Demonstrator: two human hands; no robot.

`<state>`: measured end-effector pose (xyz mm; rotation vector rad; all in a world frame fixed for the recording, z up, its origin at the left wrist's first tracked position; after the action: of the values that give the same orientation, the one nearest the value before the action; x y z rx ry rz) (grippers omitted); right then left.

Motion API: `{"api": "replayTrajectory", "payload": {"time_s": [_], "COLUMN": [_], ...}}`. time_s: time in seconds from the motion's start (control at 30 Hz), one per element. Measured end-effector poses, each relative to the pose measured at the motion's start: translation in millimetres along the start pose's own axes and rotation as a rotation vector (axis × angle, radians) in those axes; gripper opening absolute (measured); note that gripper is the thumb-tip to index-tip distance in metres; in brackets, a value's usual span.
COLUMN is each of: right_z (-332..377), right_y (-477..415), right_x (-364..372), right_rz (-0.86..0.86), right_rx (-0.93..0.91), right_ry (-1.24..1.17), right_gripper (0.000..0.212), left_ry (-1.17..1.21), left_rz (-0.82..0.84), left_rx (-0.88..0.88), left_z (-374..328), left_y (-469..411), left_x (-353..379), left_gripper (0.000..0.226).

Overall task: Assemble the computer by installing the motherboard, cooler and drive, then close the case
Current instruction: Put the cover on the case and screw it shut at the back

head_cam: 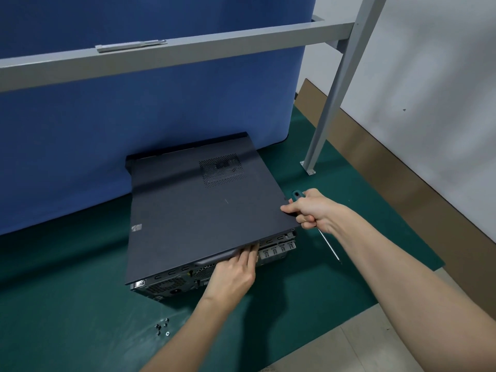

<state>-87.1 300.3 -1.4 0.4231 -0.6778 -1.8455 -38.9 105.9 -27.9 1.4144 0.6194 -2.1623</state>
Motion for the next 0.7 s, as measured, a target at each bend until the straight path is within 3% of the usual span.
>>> {"api": "replayTrajectory", "payload": {"time_s": [0.07,0.13,0.23,0.33,0.43,0.57,0.7], "right_z": [-1.8,-5.5,-12.5,-20.7,-31.2,-39.6,-35.4], "right_y": [1.6,2.9,5.1,7.4,6.4,8.9,11.8], "right_x": [0.9,1.8,0.7,-3.2,-9.1,-6.5,-4.5], "right_rz": [-0.012,-0.016,-0.018,-0.033,-0.077,-0.137,-0.228], "right_rx": [-0.007,-0.009,-0.011,-0.015,-0.020,-0.027,-0.083], "right_ry": [0.002,0.009,0.025,0.038,0.088,0.291,0.513], "right_gripper": [0.033,0.038,0.047,0.047,0.046,0.026,0.059], "left_ry": [-0.074,-0.090,-0.080,-0.051,-0.047,-0.076,-0.181], "left_rz": [-0.212,-0.323,-0.418,-0.237,0.026,0.162,0.045], "left_rx": [0.099,0.151,0.042,-0.137,-0.171,-0.145,-0.111], "left_z": [-6.0,-8.8,5.6,36.7,55.6,50.3,43.8], "left_y": [16.2,30.2,42.3,38.3,33.9,40.1,37.9], "left_x": [-13.2,-20.0,-24.3,-15.8,2.9,21.4,14.8], "left_gripper": [0.039,0.035,0.035,0.076,0.093,0.089,0.075]}}
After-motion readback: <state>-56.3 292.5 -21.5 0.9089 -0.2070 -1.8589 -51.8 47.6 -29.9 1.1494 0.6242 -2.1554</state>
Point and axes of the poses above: each hand's wrist, its own y-axis away from the middle knuckle, its own x-axis out of the palm, z = x × y, the point moved 6 cm from there along -y, towards the middle knuckle, and after that the axes turned 14 degrees about -y, right-handed, at the moved point
